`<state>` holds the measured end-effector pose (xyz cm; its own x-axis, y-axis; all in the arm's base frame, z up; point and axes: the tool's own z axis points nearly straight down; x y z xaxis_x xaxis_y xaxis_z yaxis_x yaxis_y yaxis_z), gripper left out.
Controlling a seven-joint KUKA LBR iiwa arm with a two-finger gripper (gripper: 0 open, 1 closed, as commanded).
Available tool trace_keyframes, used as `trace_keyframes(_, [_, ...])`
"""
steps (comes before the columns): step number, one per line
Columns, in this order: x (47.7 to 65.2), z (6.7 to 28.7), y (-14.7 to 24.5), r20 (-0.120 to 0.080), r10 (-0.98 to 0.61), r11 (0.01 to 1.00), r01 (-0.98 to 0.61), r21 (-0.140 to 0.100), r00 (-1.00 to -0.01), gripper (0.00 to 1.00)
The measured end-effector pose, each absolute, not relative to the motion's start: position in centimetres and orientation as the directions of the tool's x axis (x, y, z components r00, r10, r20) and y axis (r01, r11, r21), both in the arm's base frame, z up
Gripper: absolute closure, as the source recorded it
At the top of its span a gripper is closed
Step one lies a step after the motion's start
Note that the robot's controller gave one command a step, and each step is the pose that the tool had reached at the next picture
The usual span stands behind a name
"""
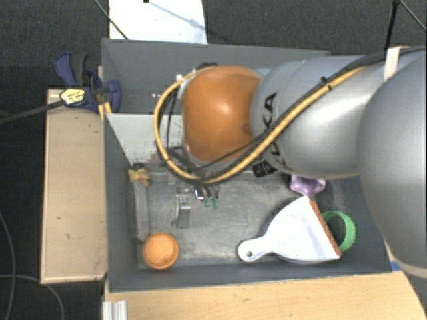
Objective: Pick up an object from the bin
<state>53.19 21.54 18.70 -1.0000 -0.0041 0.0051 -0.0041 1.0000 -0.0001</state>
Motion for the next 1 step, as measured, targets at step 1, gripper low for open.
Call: trace_keyframes(1, [53.37,19.19,21.42,-0.002,0.002,1.0,0.002,0.002,-1.0,0.0])
